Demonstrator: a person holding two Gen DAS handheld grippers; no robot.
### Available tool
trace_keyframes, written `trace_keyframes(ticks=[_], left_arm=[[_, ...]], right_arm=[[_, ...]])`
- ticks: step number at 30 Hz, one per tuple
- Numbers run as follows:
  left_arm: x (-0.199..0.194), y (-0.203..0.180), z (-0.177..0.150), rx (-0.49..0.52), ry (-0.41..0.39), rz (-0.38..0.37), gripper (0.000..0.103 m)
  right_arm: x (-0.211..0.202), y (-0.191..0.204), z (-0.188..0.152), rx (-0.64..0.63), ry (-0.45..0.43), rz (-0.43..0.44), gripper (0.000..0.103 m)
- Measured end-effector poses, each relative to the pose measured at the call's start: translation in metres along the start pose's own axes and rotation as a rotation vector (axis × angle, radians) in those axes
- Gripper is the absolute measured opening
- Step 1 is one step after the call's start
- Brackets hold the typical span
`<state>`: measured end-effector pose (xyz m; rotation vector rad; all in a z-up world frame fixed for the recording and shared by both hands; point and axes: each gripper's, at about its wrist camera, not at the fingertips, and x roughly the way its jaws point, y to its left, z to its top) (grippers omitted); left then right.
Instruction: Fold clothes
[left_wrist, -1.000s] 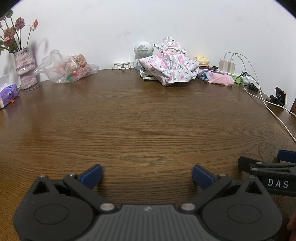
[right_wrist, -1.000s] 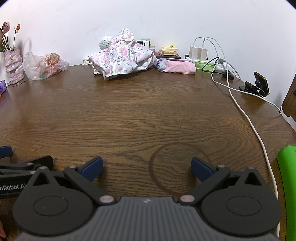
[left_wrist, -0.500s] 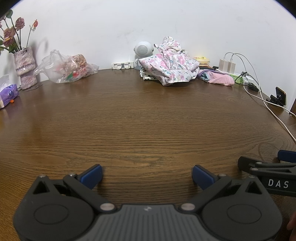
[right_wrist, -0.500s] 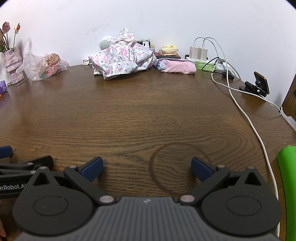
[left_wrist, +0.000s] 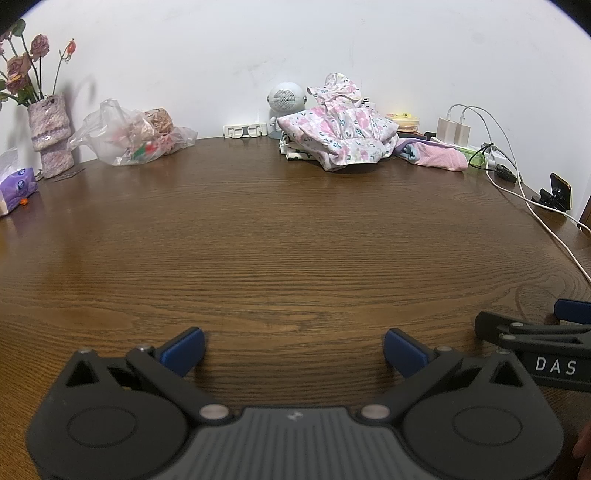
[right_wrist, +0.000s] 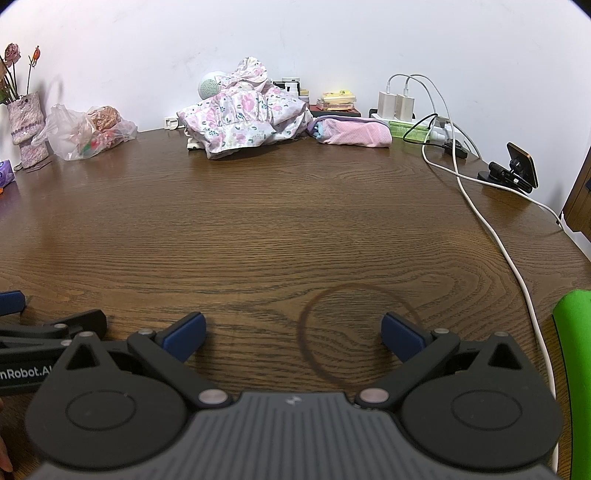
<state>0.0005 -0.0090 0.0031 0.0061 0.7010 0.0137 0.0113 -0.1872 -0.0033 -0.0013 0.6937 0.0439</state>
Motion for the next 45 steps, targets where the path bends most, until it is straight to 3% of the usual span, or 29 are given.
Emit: trace_keyframes(ticks=[39,41,42,45], left_arm=[[0.001,-0.002,0.004,0.005,0.013,-0.003,0.103],[-0.001,-0.001,0.009,-0.008,0.026,-0.024,0.098],[-0.004,0.000,0.011,-0.023,0.029,-0.039,0.089],[-0.019,-0.003,0.032,-0.001,-0.037,-0.064,0.090]], right_arm=[[0.002,0.000,0.001,0.001,-0.001,-0.010,0.103],[0.000,-0.002,0.003,0.004,0.015,0.002,0.103],[-0.001,-0.004,0.007,0.014,0.038,0.017,0.103],[-0.009,-0.017,0.023,0.081,0.088,0.097,0.103]])
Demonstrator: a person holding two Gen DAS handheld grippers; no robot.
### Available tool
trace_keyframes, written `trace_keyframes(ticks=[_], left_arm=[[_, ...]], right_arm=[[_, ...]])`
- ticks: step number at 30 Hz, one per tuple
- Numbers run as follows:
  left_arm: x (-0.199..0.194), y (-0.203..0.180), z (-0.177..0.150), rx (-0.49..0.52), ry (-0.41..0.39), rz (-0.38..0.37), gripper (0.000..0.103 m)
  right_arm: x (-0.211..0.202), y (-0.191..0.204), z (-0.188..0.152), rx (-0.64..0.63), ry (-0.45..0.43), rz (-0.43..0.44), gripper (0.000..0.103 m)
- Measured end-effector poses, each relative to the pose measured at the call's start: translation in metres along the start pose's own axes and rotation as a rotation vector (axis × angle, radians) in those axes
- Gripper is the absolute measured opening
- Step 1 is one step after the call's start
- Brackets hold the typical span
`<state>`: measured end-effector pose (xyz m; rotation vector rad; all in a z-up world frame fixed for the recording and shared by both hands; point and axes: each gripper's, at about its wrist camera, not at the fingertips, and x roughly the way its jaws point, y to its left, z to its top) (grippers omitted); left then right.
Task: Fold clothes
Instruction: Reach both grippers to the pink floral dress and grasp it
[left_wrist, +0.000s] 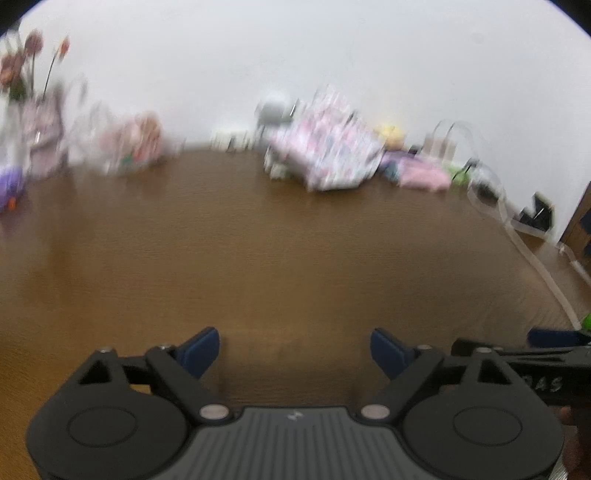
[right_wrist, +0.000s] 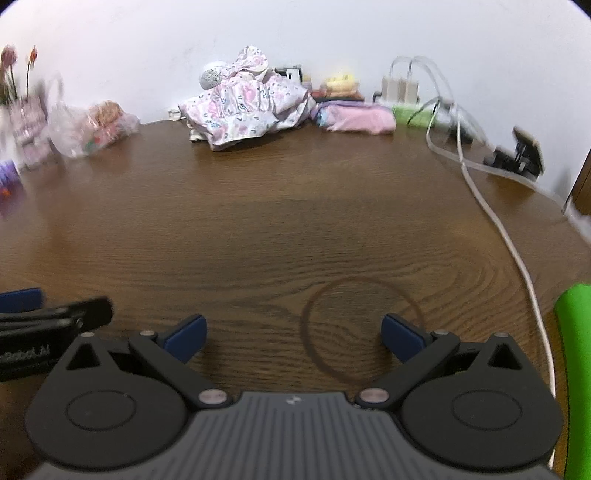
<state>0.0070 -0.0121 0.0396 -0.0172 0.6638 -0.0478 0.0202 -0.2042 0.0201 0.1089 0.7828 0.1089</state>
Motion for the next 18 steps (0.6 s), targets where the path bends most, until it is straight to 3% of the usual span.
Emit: trace_keyframes(ticks=[5,9,13,15,18], left_arm=[[0.005,-0.001,0.055,0.009,-0.048,-0.100,0.095],[0.045,0.007,0.106,-0.013,-0.030,-0.136,0.095],[0.105,0.019,0.148,-0.025,-0.006,-0.162,0.094],[0.135,0.019,0.161,-0.016,0.008,-0.118,0.090],[0.167,0.021,0.177,-0.011,-0.038,-0.083,0.087]], right_arm=[[-0.016,-0.033,0.066,0.174,-0.020,0.204,0.103],[0.001,-0.034,0.132,0.088,-0.113,0.166,0.103],[0.049,-0.025,0.194,-0.029,-0.152,0.145,0.102],[0.080,-0.020,0.218,-0.068,-0.155,0.112,0.091],[0.123,-0.018,0.245,-0.063,-0.125,0.114,0.082]])
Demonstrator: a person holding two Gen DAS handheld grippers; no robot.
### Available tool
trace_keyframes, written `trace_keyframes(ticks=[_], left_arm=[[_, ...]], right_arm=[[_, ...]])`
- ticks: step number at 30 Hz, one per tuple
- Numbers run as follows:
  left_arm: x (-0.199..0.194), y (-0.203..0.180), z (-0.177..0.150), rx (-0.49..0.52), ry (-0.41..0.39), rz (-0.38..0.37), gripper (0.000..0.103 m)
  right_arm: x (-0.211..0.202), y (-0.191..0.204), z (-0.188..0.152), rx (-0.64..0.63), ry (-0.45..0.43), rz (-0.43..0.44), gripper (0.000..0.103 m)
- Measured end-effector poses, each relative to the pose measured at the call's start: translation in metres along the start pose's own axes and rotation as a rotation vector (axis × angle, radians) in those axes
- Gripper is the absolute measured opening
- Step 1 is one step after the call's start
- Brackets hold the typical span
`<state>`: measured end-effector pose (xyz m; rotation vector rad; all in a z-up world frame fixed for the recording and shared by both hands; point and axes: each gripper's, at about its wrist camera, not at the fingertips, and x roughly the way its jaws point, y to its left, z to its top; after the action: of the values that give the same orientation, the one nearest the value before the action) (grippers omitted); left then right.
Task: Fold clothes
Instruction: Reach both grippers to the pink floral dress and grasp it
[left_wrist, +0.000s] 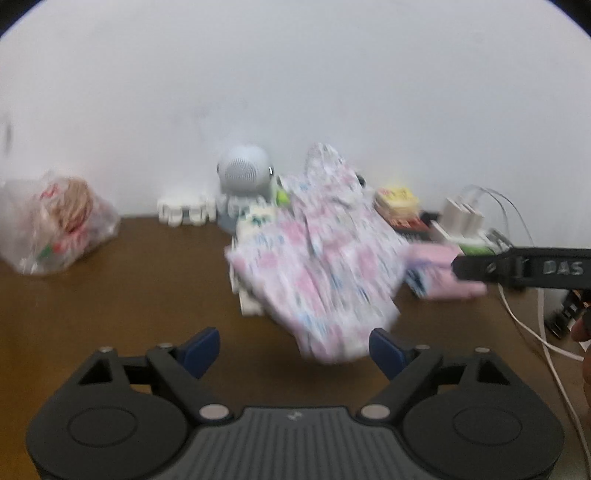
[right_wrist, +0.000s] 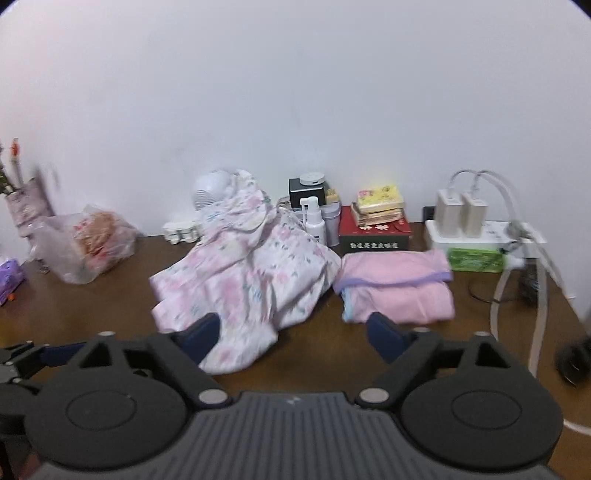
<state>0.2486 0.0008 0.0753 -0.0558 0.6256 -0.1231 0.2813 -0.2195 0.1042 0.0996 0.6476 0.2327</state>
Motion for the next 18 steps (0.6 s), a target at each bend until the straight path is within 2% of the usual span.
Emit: trace_keyframes(ticks=[2,6,8,10,11,12,15,16,17,18], left_arm=[[0.020,0.008,0.013,-0.027,-0.016,0.015,0.087],[0.058,0.032,0.035,-0.161,-0.031,0.074,0.086],[0.075,0.041,0.041,-0.208,-0.011,0.108,0.071],[0.091,0.049,0.042,-0.245,0.049,0.086,0.030],[0.096,0.053,0.041,-0.270,0.081,0.055,0.022],[0.099,0.057,0.039,-0.295,0.097,0.022,0.015],[0.093,0.059,0.030,-0.294,0.098,0.000,0.015],[0.090,0.059,0.027,-0.301,0.103,-0.019,0.016],[0.086,0.059,0.023,-0.310,0.109,-0.038,0.016],[0.083,0.058,0.020,-0.328,0.123,-0.071,0.016]], right_arm=[[0.025,-0.002,0.013,0.015,0.019,0.031,0.081],[0.062,0.003,0.036,0.003,0.007,0.045,0.080],[0.079,0.007,0.045,0.008,0.010,0.049,0.080],[0.095,0.014,0.048,0.010,0.045,0.079,0.066],[0.103,0.017,0.048,0.006,0.077,0.099,0.054],[0.108,0.020,0.047,0.002,0.108,0.109,0.049],[0.109,0.022,0.038,0.004,0.162,0.145,0.047],[0.107,0.021,0.034,0.008,0.169,0.162,0.041],[0.105,0.019,0.031,0.013,0.177,0.179,0.012],[0.104,0.017,0.027,0.029,0.198,0.178,0.003]])
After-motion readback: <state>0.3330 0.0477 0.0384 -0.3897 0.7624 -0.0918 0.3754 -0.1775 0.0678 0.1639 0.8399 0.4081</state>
